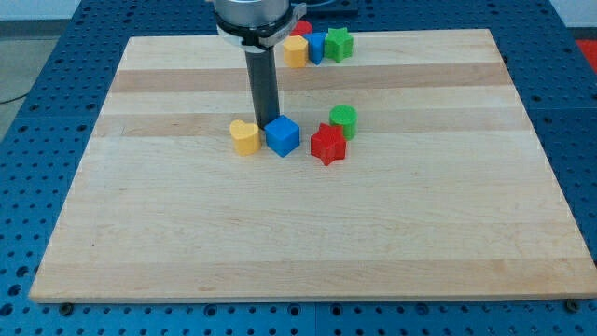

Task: Push the blue cube and yellow heart into the left of the green circle

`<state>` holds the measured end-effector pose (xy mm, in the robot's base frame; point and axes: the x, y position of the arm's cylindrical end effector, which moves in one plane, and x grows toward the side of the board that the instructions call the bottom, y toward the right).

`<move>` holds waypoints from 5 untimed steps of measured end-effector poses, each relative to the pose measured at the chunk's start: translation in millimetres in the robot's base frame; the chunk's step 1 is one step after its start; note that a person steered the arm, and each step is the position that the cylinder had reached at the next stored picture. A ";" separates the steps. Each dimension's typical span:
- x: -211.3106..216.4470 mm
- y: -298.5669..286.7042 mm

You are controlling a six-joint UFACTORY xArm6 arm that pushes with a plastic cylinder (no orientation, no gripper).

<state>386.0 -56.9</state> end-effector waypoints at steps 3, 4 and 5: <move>-18.2 -146.0; 24.1 -163.5; 36.1 -124.5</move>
<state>422.1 -181.4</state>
